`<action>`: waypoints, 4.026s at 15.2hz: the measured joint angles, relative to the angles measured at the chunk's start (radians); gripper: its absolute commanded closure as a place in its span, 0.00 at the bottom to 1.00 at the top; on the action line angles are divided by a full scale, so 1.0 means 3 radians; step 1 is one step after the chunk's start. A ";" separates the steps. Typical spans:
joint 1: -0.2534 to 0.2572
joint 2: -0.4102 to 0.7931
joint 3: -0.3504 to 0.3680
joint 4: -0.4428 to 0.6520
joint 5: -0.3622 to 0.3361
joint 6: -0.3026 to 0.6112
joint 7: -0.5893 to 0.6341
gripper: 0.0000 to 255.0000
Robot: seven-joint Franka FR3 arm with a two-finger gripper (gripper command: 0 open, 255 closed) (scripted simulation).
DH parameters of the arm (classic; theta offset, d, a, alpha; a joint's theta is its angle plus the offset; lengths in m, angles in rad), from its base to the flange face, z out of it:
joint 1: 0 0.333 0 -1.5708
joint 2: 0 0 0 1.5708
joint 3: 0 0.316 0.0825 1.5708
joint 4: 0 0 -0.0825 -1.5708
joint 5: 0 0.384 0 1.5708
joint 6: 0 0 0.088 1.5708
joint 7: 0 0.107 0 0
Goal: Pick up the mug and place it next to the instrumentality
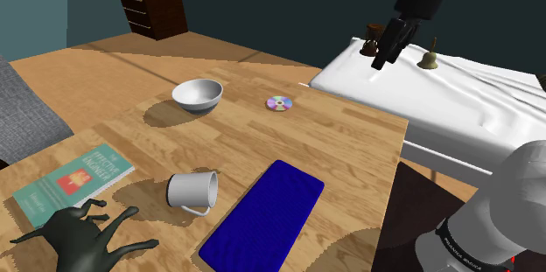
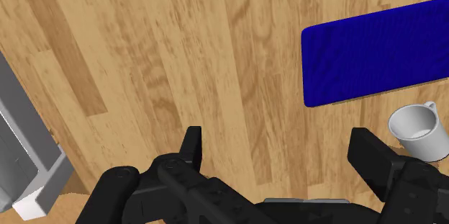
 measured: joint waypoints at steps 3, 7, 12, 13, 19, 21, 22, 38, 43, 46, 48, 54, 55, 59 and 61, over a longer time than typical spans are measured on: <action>0.0027 -0.0018 0.0106 -0.0085 0.0033 0.0105 0.0088 0.00; 0.0111 -0.0055 0.0430 -0.0280 0.0126 0.0381 0.0359 0.00; 0.0222 0.0029 0.0903 -0.0439 0.0241 0.0773 0.0756 0.00; 0.0238 0.0085 0.1005 -0.0441 0.0257 0.0858 0.0840 0.00; 0.0269 0.0418 0.1606 -0.0474 0.0270 0.1371 0.1342 0.00; 0.0251 0.0548 0.1819 -0.0415 0.0232 0.1487 0.1535 0.00; 0.0233 0.0623 0.1927 -0.0423 0.0206 0.1584 0.1628 0.00; -0.0452 0.3290 0.3860 0.0776 -0.2655 0.1720 0.4543 0.00; 0.0304 0.4063 0.3421 0.1303 -0.3425 0.1335 0.5086 0.00; 0.0389 0.4196 0.3319 0.1347 -0.3561 0.1354 0.5157 0.00; 0.0409 0.4249 0.3275 0.1350 -0.3620 0.1382 0.5185 0.00; 0.0429 0.4327 0.3206 0.1345 -0.3712 0.1438 0.5225 0.00; 0.0430 0.4329 0.3205 0.1345 -0.3714 0.1439 0.5226 0.00; 0.0432 0.4330 0.3204 0.1346 -0.3716 0.1439 0.5227 1.00; 0.0432 0.4329 0.3205 0.1346 -0.3716 0.1438 0.5228 1.00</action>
